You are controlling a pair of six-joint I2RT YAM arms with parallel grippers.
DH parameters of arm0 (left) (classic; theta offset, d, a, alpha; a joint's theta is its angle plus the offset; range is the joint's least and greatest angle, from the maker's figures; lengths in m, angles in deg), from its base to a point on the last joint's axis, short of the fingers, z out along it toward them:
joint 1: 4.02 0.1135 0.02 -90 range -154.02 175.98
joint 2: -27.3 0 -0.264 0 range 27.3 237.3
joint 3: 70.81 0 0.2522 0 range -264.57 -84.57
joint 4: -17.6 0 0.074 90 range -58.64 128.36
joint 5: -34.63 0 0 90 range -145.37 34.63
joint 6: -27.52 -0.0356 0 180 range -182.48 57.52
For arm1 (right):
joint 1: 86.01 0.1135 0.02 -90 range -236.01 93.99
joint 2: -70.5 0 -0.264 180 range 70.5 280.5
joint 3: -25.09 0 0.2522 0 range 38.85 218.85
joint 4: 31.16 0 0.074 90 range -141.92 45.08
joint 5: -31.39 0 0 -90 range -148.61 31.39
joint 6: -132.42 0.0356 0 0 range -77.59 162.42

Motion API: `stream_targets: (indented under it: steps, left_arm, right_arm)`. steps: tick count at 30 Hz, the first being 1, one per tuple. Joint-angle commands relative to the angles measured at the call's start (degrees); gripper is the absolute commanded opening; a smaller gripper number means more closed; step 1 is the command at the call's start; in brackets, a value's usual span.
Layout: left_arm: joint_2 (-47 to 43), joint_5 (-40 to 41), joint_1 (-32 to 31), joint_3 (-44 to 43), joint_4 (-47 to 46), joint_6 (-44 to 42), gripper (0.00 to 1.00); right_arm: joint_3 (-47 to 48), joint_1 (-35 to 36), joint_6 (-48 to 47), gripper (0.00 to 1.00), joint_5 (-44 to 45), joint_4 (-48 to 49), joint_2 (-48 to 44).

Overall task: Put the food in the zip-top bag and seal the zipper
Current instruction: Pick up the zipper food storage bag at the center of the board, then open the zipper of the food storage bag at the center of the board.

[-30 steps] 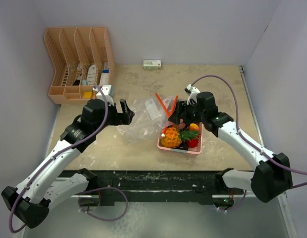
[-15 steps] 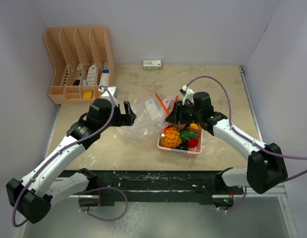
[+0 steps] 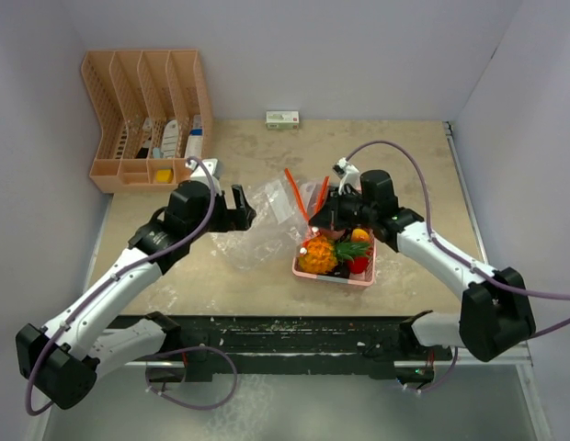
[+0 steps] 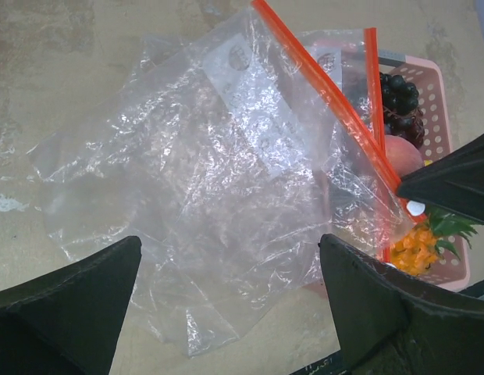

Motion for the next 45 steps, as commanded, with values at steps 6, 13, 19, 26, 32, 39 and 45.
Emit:
stream_targets:
  steps: [6, 13, 19, 26, 32, 39, 45]
  left_arm:
    - [4.6, -4.8, 0.0, -2.0, -8.2, 6.5, 0.99]
    - [9.5, -16.2, 0.0, -3.5, -17.7, 16.1, 0.92]
    - [12.5, -22.6, 0.0, -1.1, -27.6, 23.5, 0.82]
    - [16.2, -25.1, -0.8, -2.5, -26.4, 23.9, 0.78]
    - [19.0, -25.6, -2.1, -3.6, -22.7, 22.4, 0.74]
    - [22.1, -24.3, -4.4, -5.8, -21.0, 20.6, 0.62]
    - [24.2, -24.2, -5.1, -5.7, -23.2, 21.0, 0.52]
  right_arm:
    - [-2.9, 0.6, -4.4, 0.00, -6.3, 0.2, -12.1]
    - [-5.9, 1.5, -7.2, 0.00, -2.8, -1.5, -17.4]
    - [-7.5, 4.7, -7.4, 0.00, 0.8, 0.0, -18.5]
    - [-6.6, 9.5, -8.1, 0.00, 7.5, 0.7, -18.3]
    - [-6.3, 10.5, -8.4, 0.00, 9.3, 1.3, -18.2]
    - [-6.3, 11.2, -8.4, 0.00, 9.6, 1.8, -18.9]
    - [-6.3, 11.5, -8.4, 0.00, 9.3, 1.5, -19.8]
